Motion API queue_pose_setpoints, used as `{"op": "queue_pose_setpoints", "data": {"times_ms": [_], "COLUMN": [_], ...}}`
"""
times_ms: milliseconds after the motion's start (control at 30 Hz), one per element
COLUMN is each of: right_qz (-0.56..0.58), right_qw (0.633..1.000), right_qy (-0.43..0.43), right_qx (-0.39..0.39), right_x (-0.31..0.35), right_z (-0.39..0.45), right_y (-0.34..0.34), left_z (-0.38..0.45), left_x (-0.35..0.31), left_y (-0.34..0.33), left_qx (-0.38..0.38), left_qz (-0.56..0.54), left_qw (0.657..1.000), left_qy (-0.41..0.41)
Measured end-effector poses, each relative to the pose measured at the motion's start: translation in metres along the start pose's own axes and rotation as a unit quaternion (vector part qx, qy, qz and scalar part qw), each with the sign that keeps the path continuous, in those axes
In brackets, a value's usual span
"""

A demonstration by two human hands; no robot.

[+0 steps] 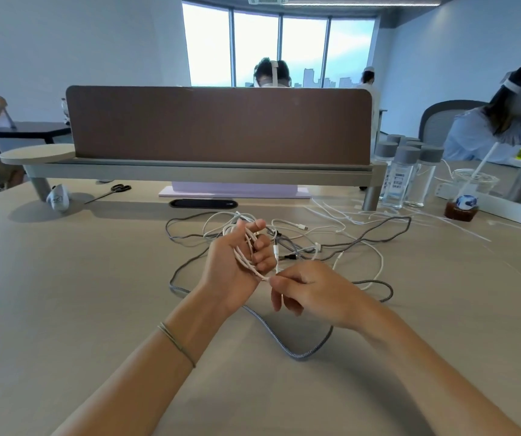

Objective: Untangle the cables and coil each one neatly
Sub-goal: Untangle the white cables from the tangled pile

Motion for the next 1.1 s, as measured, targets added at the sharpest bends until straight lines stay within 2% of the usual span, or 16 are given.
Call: {"op": "queue_pose_setpoints", "data": {"times_ms": [100,267,300,367,433,500,633,700,767,867,933,1033,1100], "right_qz": [-0.035,-0.233,-0.236,-0.168,-0.103,-0.099,-0.228,-0.257,-0.256,-0.270,-0.280,-0.270,-0.190], "right_qw": [0.998,0.972,0.971,0.985,0.994,0.992,0.954,0.936,0.929,0.914,0.908,0.922,0.950], "right_qy": [-0.009,-0.003,-0.007,-0.017,-0.010,0.016,0.117,0.144,0.145,0.165,0.164,0.115,0.076], "right_qx": [0.042,-0.028,-0.035,-0.039,-0.044,-0.073,-0.158,-0.194,-0.224,-0.252,-0.264,-0.254,-0.238], "right_x": [-0.010,-0.020,-0.025,-0.031,-0.032,-0.030,-0.017,-0.014,-0.015,-0.014,-0.015,-0.024,-0.030], "right_z": [-0.001,-0.001,-0.002,-0.007,-0.013,-0.013,-0.007,-0.007,-0.009,-0.012,-0.013,-0.014,-0.017], "right_y": [0.003,0.024,0.030,0.044,0.054,0.057,0.049,0.049,0.052,0.053,0.058,0.067,0.074], "left_z": [0.000,-0.002,-0.002,0.000,-0.002,-0.005,-0.013,-0.016,-0.017,-0.018,-0.017,-0.015,-0.015], "left_x": [0.002,0.001,-0.001,-0.007,-0.010,-0.005,0.013,0.016,0.016,0.019,0.020,0.017,0.015], "left_y": [-0.001,0.001,0.003,0.009,0.012,0.012,0.002,-0.003,-0.005,-0.007,-0.007,-0.006,-0.007], "left_qx": [0.017,0.010,0.004,-0.006,0.002,0.027,0.118,0.157,0.167,0.166,0.159,0.144,0.109], "left_qz": [-0.012,0.142,0.175,0.234,0.301,0.375,0.479,0.506,0.495,0.381,0.347,0.415,0.499], "left_qw": [1.000,0.990,0.984,0.972,0.953,0.925,0.863,0.842,0.847,0.899,0.911,0.889,0.854], "left_qy": [0.020,0.025,0.022,0.018,0.026,0.058,0.110,0.105,0.096,0.137,0.154,0.132,0.094]}}
Point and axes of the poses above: each hand's wrist, its own z-axis towards the middle knuckle, its own y-axis out of the back of the hand, x = y × z, the point moved 4 cm from there along z, towards the middle knuckle, and after that the axes turned 4 degrees about y, right-handed, at the moved point
